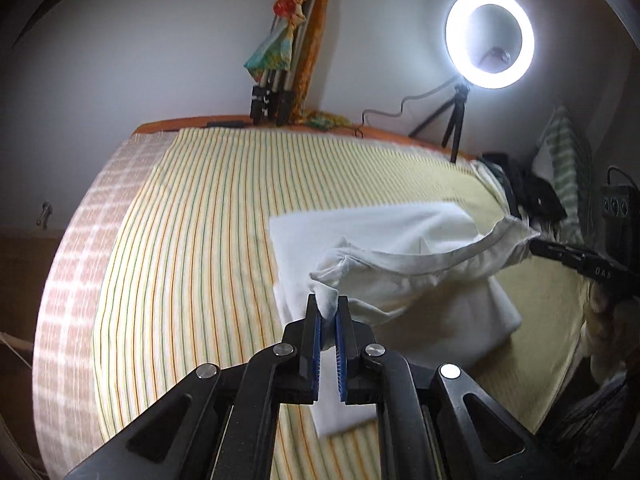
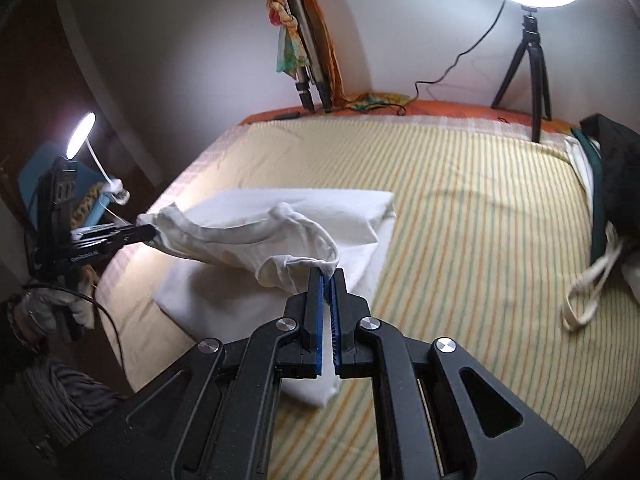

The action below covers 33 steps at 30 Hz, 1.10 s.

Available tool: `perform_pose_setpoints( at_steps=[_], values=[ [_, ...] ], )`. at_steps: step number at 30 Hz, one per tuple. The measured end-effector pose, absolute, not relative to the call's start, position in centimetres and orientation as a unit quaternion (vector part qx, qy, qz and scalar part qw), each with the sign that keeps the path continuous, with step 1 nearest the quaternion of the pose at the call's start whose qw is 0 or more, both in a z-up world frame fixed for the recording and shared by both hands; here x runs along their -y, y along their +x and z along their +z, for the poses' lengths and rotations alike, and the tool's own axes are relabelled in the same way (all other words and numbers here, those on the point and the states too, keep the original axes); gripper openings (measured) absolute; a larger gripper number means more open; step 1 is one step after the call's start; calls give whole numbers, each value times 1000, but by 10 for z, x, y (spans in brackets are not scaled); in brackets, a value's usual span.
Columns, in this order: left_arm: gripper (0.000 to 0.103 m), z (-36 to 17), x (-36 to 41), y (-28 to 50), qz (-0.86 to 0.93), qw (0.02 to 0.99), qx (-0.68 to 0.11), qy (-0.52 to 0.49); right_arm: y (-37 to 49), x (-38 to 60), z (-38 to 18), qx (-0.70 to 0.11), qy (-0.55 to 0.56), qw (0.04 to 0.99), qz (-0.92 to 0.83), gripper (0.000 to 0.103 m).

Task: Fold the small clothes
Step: 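Open the right gripper and release the folded collar onto the bundle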

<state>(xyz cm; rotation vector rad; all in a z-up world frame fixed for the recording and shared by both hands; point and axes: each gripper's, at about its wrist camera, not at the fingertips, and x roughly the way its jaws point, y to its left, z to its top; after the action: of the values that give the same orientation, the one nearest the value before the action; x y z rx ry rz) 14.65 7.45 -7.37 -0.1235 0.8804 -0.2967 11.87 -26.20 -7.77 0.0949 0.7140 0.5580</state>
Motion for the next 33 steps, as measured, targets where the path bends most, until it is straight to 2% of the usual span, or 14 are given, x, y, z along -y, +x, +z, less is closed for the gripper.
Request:
perform_pose_setpoints(
  at_steps=[4,7,12,13,15,17,19,21,23,27,28,29,30,33],
  values=[
    [5,-81,-69,119,-143,892,-428,-25,97,259,-85,-341,6,902,263,5],
    [13,-85,-71,103,-148,887,-436,-17,77,255,-86,-336,-32,903,267,5],
    [25,-80,-93,83,-135,889,-430,-78,59,272,-89,-345,-14,900,266,6],
    [29,-78,-99,83,-132,888,-428,-99,60,278,-91,-351,10,898,264,9],
    [36,-77,-112,88,-126,881,-429,-155,66,290,-97,-369,64,891,256,30],
    [46,-83,-122,98,-120,866,-436,-213,76,301,-105,-387,117,880,249,34],
    [49,-95,-128,110,-119,845,-451,-262,87,308,-116,-408,169,861,252,34],
    [48,-110,-130,117,-107,829,-461,-297,97,310,-127,-427,206,842,256,34],
    [33,-124,-128,120,-108,814,-471,-323,104,311,-136,-437,222,836,248,34],
    [17,-135,-112,121,-122,807,-481,-320,115,306,-147,-449,247,815,271,34],
    [13,-134,-106,121,-123,811,-482,-308,115,304,-148,-449,248,814,273,30],
    [9,-132,-102,120,-123,816,-481,-295,116,302,-148,-448,247,813,277,16],
    [7,-130,-98,120,-123,822,-480,-283,117,299,-148,-449,245,813,280,7],
    [5,-124,-95,119,-124,828,-475,-270,113,297,-139,-436,244,818,285,6]
  ],
)
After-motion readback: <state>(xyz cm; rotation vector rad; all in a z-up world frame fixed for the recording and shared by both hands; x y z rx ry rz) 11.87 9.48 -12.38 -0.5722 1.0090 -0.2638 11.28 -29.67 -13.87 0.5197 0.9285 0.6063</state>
